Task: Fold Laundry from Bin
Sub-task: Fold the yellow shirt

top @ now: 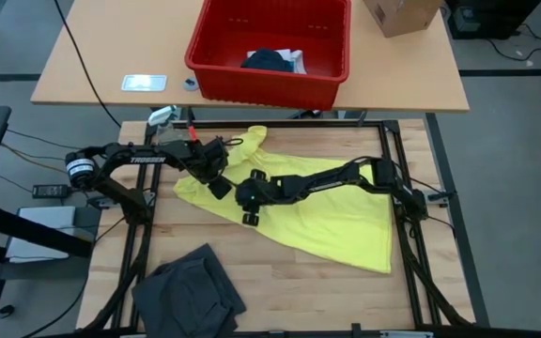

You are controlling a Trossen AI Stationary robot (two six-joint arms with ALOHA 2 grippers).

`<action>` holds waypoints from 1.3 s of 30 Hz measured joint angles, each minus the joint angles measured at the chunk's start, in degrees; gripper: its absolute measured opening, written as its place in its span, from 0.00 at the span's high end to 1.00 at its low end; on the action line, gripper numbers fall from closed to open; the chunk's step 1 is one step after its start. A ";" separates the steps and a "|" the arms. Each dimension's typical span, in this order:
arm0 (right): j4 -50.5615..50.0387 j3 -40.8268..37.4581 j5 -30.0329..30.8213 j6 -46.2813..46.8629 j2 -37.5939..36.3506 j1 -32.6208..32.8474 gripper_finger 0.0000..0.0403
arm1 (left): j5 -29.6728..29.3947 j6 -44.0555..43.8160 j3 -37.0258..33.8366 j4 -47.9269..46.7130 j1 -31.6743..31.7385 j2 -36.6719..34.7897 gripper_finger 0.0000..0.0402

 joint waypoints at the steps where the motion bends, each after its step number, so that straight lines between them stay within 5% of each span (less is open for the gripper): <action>1: -0.02 0.02 -1.14 0.05 0.05 -0.47 0.65 | -0.04 0.16 0.00 -0.14 0.00 0.00 0.76; 23: -5.41 -0.05 -8.94 3.15 -2.01 -0.42 0.98 | -0.09 2.03 0.00 -1.66 0.15 0.00 0.76; 39: -6.67 -0.75 -30.04 18.57 -1.83 -1.06 0.77 | -0.09 2.36 0.00 -2.42 0.15 -0.02 0.76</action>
